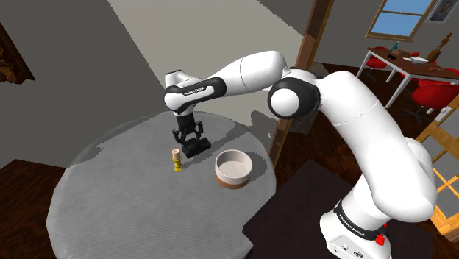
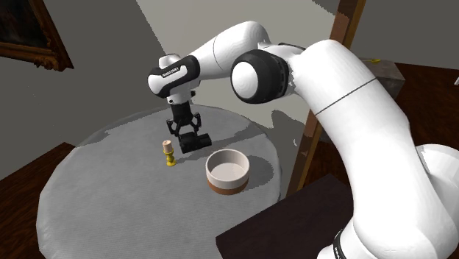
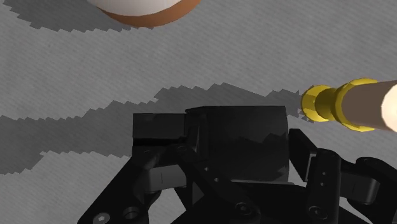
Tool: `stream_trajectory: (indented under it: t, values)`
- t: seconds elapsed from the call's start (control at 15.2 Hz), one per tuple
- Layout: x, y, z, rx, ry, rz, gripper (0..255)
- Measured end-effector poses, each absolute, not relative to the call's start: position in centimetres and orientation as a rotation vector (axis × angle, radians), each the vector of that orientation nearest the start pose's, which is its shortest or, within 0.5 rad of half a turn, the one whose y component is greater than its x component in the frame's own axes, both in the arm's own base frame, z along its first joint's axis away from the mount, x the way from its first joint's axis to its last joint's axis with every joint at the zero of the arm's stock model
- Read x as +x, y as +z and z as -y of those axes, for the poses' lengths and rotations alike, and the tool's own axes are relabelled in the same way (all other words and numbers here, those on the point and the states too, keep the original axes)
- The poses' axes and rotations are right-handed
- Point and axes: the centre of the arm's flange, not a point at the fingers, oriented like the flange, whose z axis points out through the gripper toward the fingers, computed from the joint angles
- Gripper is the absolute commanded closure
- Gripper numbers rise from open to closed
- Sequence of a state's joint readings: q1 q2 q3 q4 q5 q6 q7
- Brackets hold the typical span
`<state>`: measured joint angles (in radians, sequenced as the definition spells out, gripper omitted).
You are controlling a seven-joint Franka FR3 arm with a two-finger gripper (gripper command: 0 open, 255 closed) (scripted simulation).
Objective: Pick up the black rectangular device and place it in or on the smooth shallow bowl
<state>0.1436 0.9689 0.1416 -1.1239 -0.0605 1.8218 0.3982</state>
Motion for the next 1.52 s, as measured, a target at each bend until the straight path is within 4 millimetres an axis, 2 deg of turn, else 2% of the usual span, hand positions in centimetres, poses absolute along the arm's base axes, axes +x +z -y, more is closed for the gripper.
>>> stream_trajectory:
  t: [1.52]
  values:
    - [71.7,32.1,-17.5,-3.130,0.426,-0.213,255]
